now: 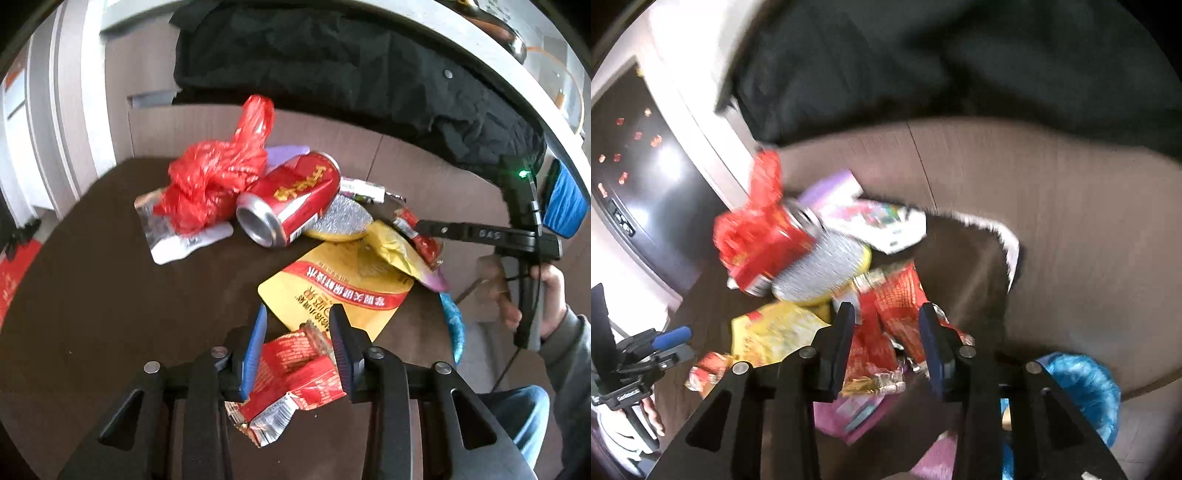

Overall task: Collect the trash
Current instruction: 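Return both grippers to the trash pile on the table, then grasp a red snack wrapper with the left gripper while the right grasps a yellow strip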

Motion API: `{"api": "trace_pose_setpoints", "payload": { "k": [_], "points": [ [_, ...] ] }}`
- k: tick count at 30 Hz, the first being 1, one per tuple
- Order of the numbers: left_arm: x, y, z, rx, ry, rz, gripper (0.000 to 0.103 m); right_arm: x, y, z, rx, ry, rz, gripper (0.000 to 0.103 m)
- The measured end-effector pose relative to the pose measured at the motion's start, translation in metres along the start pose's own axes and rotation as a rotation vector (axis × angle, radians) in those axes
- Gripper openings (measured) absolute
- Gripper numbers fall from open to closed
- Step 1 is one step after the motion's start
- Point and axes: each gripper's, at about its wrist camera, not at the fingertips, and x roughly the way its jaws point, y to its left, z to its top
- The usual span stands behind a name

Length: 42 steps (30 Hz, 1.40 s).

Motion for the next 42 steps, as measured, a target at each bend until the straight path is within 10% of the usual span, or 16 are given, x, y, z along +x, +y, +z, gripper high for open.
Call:
{"api": "trace_pose_setpoints", "payload": {
  "k": [5,9,16,29,42],
  "points": [
    [-0.004,0.008,-0.003,0.007,-0.035,0.022,0.037,0.016,0.019,-0.014,-0.08,0.033,0.017,0.037],
    [-0.008,0.018,-0.005,-0.031,-0.029,0.006,0.038,0.026,0.059,-0.02,-0.259,0.037,-0.159,0.028],
    [-0.029,0.028,-0.013,-0.034,-0.058,-0.015,0.038,0.01,0.074,-0.006,-0.195,-0.001,-0.139,0.005],
    [0.001,-0.045,0.005,-0.037,-0.004,-0.176,0.038,-0.075,0.08,-0.005,-0.188,-0.165,-0.126,0.003],
    [0.082,-0.048,0.02,-0.309,0.004,0.09,0.038,-0.077,0.056,-0.021,-0.188,-0.169,-0.11,0.004]
  ]
}}
